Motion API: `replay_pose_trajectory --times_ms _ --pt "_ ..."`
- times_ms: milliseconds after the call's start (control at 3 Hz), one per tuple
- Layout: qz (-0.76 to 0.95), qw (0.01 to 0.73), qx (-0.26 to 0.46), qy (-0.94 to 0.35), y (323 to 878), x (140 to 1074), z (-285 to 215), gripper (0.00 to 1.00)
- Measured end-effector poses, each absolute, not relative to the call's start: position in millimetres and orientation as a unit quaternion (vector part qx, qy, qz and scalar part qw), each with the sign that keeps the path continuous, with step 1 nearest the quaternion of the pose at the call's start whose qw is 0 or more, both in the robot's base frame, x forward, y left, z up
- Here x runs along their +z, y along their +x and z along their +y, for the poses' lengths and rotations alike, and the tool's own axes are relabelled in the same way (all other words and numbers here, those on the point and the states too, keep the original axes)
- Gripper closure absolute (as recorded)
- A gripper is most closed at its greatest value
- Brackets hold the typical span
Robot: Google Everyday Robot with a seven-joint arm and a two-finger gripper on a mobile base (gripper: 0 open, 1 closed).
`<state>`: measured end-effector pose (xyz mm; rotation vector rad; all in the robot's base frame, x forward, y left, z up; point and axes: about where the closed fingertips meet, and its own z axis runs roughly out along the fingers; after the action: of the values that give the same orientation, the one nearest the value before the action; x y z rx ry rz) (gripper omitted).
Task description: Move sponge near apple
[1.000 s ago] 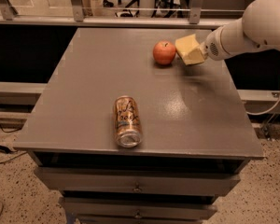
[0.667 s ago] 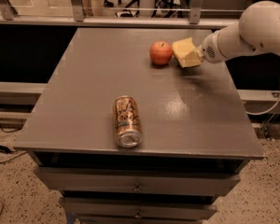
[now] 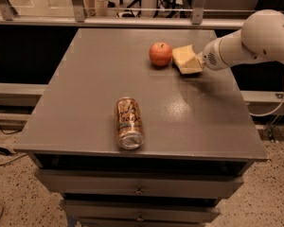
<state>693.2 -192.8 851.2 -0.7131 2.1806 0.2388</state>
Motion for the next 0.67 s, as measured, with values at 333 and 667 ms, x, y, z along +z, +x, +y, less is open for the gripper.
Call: replay_pose_trajectory --times_ms 333,667 --pt "0.864 0.405 0.101 -0.283 691.0 849.0 -191.5 0.06" --pt "0.862 0.407 0.105 -0.284 689.0 850.6 -190.1 0.00"
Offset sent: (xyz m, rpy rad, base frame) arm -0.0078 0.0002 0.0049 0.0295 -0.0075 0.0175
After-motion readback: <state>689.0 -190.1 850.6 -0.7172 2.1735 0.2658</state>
